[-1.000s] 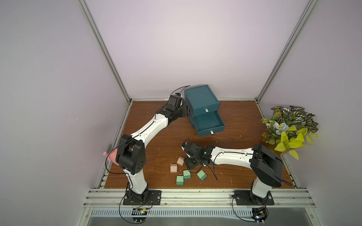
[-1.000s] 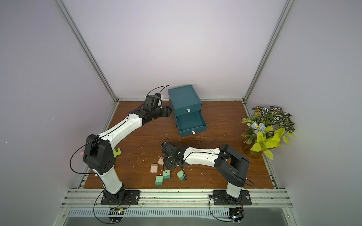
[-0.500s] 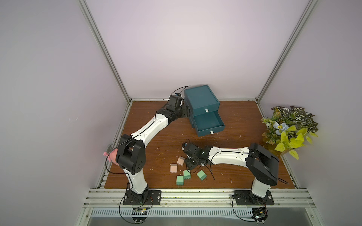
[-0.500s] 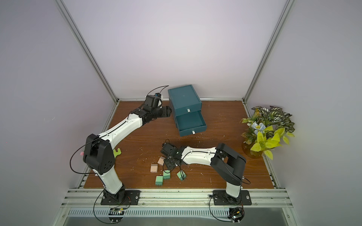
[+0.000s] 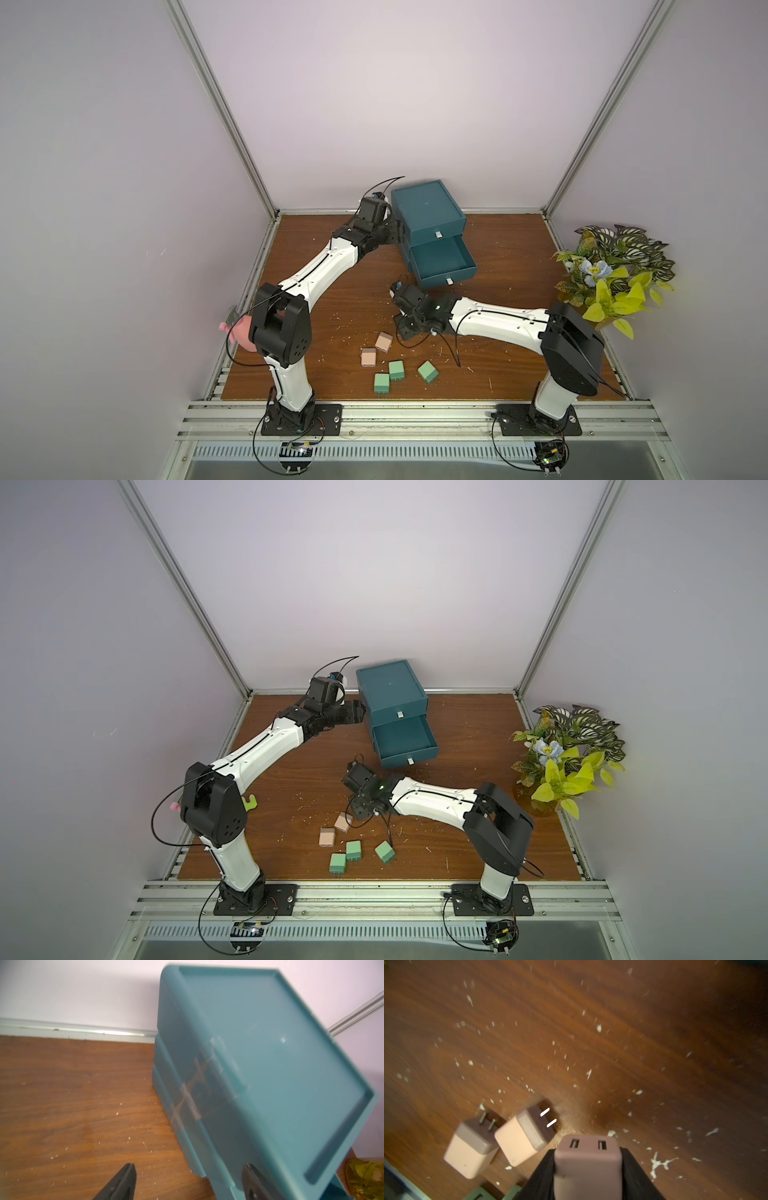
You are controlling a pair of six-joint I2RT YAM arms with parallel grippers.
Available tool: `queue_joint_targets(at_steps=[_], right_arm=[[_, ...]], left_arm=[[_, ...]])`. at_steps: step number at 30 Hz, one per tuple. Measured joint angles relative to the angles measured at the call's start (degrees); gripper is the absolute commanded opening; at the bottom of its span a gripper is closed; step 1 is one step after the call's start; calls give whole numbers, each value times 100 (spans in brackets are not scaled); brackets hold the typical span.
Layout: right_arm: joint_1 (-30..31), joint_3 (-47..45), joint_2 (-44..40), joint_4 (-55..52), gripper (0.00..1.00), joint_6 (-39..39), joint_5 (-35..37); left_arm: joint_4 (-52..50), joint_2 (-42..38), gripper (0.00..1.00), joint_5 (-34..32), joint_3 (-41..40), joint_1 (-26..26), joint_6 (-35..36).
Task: Place the plugs into the drawer by color
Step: Pick up the plug from the center of the board, then place the plug in the drawer.
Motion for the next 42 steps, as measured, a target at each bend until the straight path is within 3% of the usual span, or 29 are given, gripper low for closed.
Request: queue_joint_targets(at_steps=[7, 16, 22, 42], right_arm=[[-863, 772, -505, 0, 44, -398, 219], [-1703, 1405, -76, 35, 44, -769, 273], [-1790, 1453, 286, 83, 44, -813, 190], [-1840, 1040, 275, 409, 50, -745, -105]], left_arm=[[2, 315, 78, 107, 627, 13, 9], [-9, 813, 79, 236, 1117, 28, 42], [24, 857, 79, 315, 1134, 46, 44], [28, 857, 79, 385, 1132, 66, 39]])
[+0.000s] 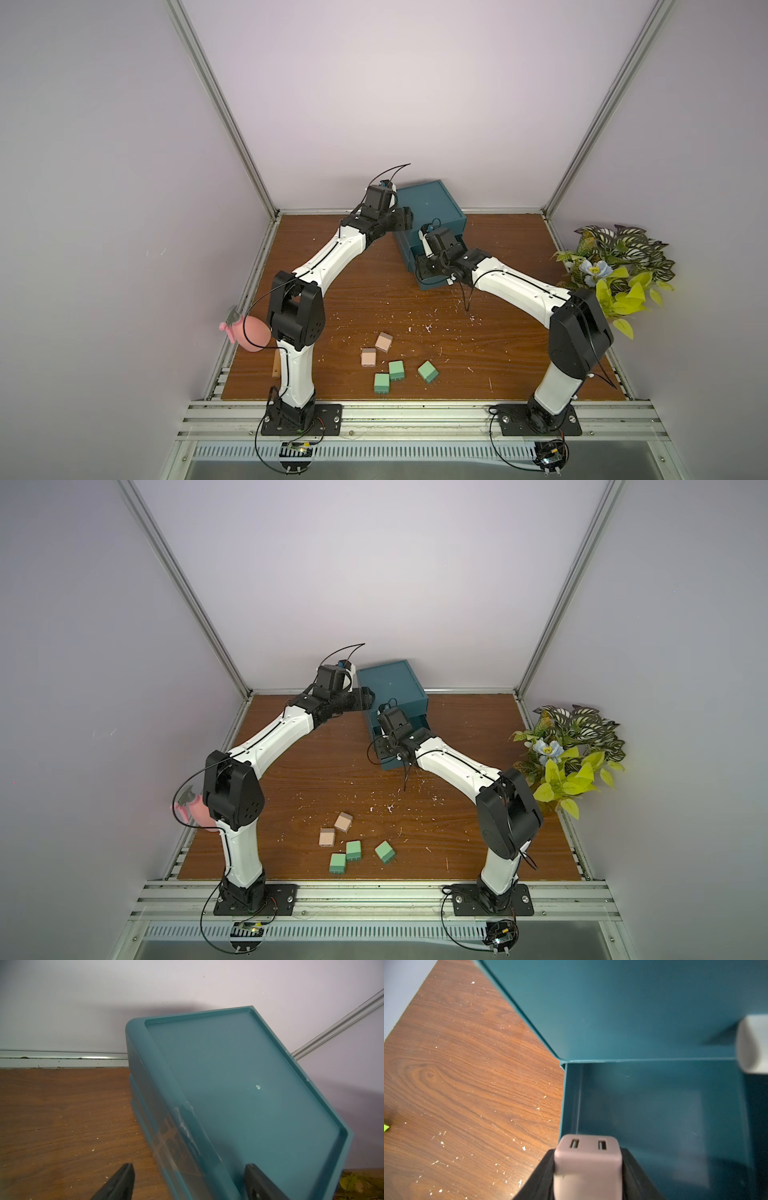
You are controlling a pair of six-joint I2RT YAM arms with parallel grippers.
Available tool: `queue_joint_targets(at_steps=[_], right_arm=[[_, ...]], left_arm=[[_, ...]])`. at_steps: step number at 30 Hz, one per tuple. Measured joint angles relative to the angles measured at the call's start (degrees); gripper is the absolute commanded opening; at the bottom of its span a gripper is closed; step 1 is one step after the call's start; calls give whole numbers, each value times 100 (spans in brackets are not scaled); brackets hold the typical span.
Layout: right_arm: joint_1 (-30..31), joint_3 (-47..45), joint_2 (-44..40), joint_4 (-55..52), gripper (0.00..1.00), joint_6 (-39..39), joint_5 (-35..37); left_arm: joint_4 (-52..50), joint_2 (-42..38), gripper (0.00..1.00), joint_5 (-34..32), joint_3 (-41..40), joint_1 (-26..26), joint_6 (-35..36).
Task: Place the plugs into the drawer by color
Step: Place the plug in the drawer.
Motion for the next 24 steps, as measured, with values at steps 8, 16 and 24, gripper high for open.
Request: queue_joint_targets(at_steps=[8, 16, 24], right_arm=[[-109, -7, 0, 22, 55, -4, -273], [-160, -22, 0, -7, 60, -17, -389], [-129, -525, -662, 254, 64, -402, -704]], left_arm=[[48, -7, 79, 2, -39, 0, -17], [87, -15, 79, 2, -76, 0, -37], [142, -20, 79, 0, -114, 11, -37]])
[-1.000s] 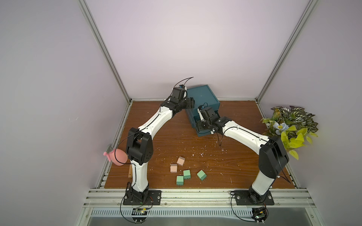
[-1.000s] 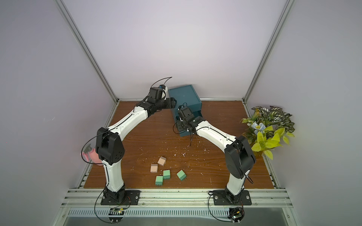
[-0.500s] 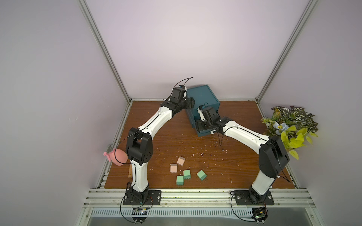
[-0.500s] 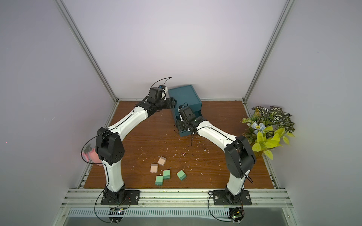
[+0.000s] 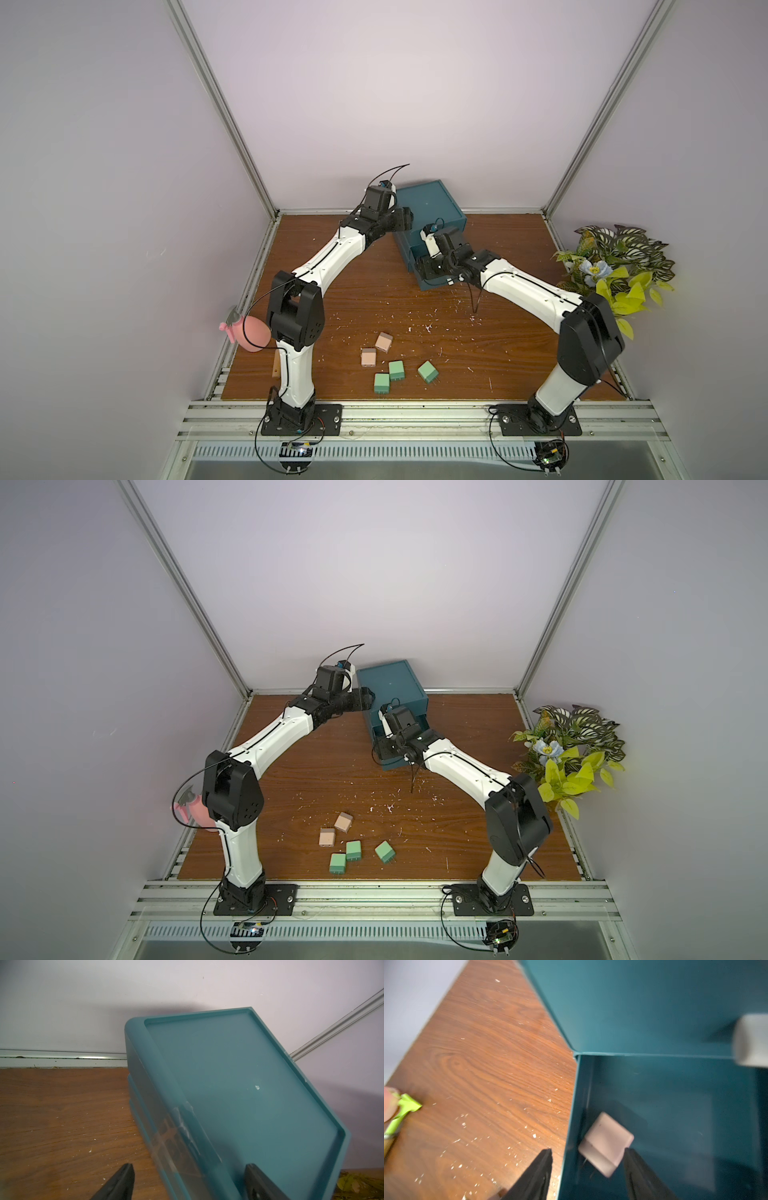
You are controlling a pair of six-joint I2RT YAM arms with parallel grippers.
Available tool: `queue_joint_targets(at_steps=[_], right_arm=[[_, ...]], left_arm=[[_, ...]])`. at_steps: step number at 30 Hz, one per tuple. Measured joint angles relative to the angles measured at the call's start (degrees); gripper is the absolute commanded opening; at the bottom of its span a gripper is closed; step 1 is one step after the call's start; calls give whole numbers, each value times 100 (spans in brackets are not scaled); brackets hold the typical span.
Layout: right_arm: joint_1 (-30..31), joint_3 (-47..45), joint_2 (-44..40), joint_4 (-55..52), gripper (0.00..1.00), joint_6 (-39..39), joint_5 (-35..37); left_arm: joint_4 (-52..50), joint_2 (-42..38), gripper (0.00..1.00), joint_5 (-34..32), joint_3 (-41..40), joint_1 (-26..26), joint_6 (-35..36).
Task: Place the plugs into the drawer by color
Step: Place the plug in the drawer, then pick up the plug from the center of the board.
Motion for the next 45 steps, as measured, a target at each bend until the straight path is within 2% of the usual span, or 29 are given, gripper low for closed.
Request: queue_joint_targets(at_steps=[3, 7, 13, 18, 31, 45], right_arm=[[271, -546, -649, 328, 65, -216, -17], [1034, -1119, -1045, 841, 67, -551, -46], [2041, -1880, -750, 1279, 68, -872, -247], [2498, -2076, -382, 1403, 70, -1069, -278], [2658, -1963, 380, 1777, 69, -1349, -271], [2726, -1596, 754, 1779, 69, -1478, -142]], left_arm=[[4, 0, 79, 0, 0, 2, 0], [7, 0, 79, 0, -2, 2, 0], [44, -13, 79, -4, -37, 2, -2], [160, -68, 79, -20, -157, 2, -9], [219, -98, 79, -26, -219, 2, -20], [234, -98, 79, -22, -227, 2, -24]])
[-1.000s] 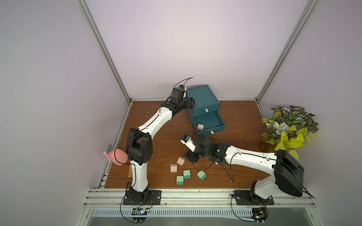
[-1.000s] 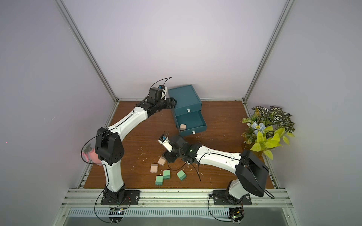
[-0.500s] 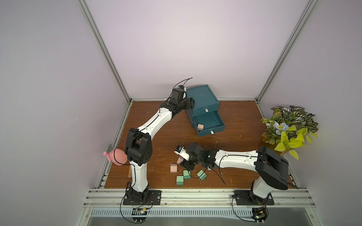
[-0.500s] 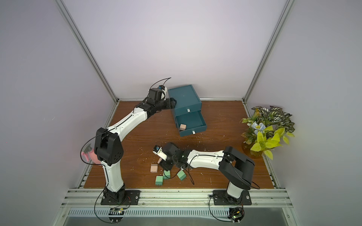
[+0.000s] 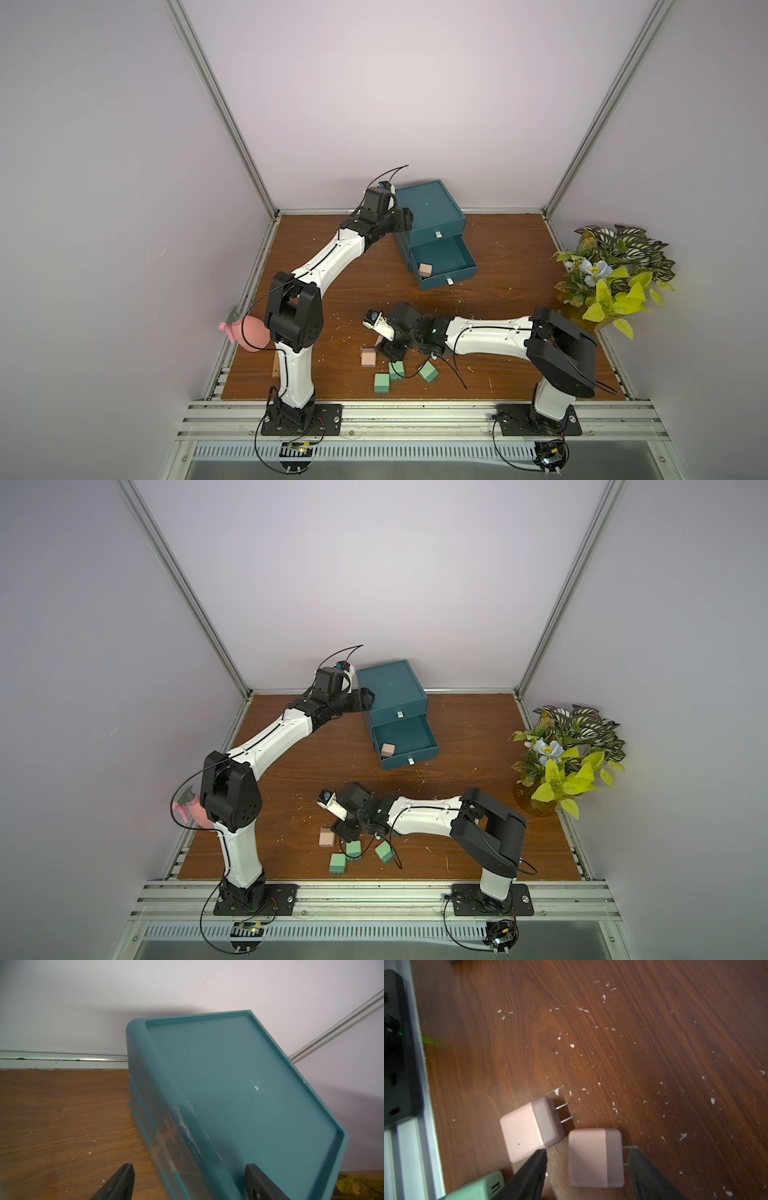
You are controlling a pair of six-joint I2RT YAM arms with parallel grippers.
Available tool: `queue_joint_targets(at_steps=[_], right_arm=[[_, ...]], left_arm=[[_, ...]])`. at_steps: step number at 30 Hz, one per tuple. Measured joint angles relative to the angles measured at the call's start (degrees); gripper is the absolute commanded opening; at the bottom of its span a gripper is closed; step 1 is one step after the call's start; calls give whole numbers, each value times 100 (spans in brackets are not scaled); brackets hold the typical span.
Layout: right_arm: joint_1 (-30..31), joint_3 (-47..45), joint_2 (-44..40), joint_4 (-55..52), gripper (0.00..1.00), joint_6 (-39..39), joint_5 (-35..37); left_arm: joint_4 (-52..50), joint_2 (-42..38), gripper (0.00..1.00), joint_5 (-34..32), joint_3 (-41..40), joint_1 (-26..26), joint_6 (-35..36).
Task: Place the plugs into the drawer by color
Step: Pick up the plug from the center of the board.
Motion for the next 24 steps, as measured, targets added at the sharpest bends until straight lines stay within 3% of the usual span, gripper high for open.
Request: queue_joint_targets(at_steps=[11, 24], right_arm=[[0, 7, 122, -37, 61, 9, 26], [2, 7, 225, -37, 62, 17, 28]], left_arm=[[24, -11, 79, 0, -24, 0, 0], [31, -22, 79, -2, -37, -2, 0]])
